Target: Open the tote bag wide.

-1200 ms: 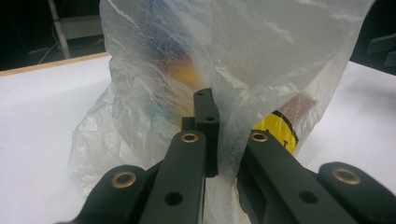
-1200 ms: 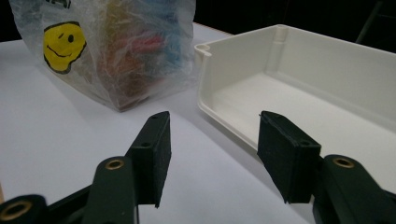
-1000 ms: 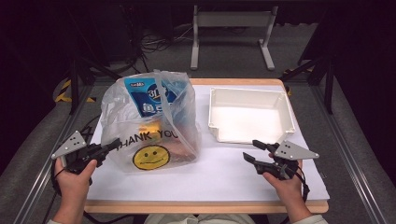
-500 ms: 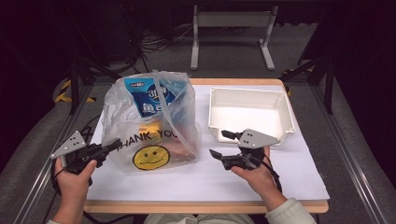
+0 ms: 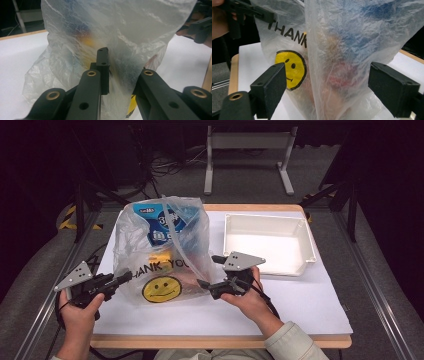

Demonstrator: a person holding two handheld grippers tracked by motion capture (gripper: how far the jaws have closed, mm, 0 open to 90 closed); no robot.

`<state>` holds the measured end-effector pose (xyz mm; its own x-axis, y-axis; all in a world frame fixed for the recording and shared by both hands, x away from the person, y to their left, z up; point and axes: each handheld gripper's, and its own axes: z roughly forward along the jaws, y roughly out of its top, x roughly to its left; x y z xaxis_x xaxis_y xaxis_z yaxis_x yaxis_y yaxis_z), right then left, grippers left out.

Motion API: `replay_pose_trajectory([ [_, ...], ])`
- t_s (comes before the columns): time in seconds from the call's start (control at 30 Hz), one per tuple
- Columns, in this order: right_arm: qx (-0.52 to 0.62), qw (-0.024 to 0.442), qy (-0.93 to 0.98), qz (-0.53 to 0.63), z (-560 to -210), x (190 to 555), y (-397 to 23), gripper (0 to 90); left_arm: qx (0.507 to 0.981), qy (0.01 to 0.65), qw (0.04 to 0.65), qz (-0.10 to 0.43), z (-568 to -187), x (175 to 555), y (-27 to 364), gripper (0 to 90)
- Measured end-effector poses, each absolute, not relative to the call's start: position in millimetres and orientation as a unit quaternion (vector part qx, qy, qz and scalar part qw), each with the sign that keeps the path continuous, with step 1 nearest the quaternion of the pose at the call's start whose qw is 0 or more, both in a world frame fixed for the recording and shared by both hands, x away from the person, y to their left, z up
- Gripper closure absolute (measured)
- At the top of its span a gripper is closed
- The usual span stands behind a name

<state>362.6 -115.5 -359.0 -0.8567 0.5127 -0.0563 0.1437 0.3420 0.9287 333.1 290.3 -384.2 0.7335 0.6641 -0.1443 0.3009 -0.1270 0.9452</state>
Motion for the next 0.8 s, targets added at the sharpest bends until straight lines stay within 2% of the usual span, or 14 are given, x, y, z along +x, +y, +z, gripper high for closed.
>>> replay_pose_trajectory([
  [0.2, 0.214, 0.202, 0.806, 0.513, -363, 368, -97, 13.2, 0.731, 0.33, 0.576, 0.156, -385, 332, 291, 77.6],
  [0.47, 0.23, 0.192, 0.813, 0.5, -372, 382, -85, 14.5, 0.733, 0.324, 0.578, 0.154, -385, 333, 290, 77.5],
  [0.5, 0.234, 0.195, 0.814, 0.495, -373, 383, -84, 17.9, 0.733, 0.324, 0.578, 0.154, -385, 333, 290, 77.4],
  [0.57, 0.237, 0.204, 0.814, 0.49, -373, 384, -85, 33.9, 0.733, 0.326, 0.577, 0.155, -386, 333, 291, 75.7],
  [0.6, 0.237, 0.206, 0.814, 0.49, -373, 384, -86, 43.3, 0.733, 0.326, 0.576, 0.156, -386, 333, 292, 74.9],
  [0.63, 0.238, 0.213, 0.812, 0.489, -371, 383, -88, 57.8, 0.732, 0.327, 0.577, 0.156, -386, 333, 293, 74.3],
  [0.7, 0.245, 0.218, 0.808, 0.49, -368, 382, -94, 75.7, 0.728, 0.333, 0.578, 0.157, -386, 332, 294, 72.5],
  [0.77, 0.25, 0.213, 0.801, 0.5, -366, 382, -99, 86.7, 0.72, 0.339, 0.583, 0.164, -387, 332, 296, 68.1],
  [0.8, 0.25, 0.213, 0.801, 0.5, -366, 382, -99, 86.7, 0.72, 0.339, 0.583, 0.164, -387, 332, 296, 65.1],
])
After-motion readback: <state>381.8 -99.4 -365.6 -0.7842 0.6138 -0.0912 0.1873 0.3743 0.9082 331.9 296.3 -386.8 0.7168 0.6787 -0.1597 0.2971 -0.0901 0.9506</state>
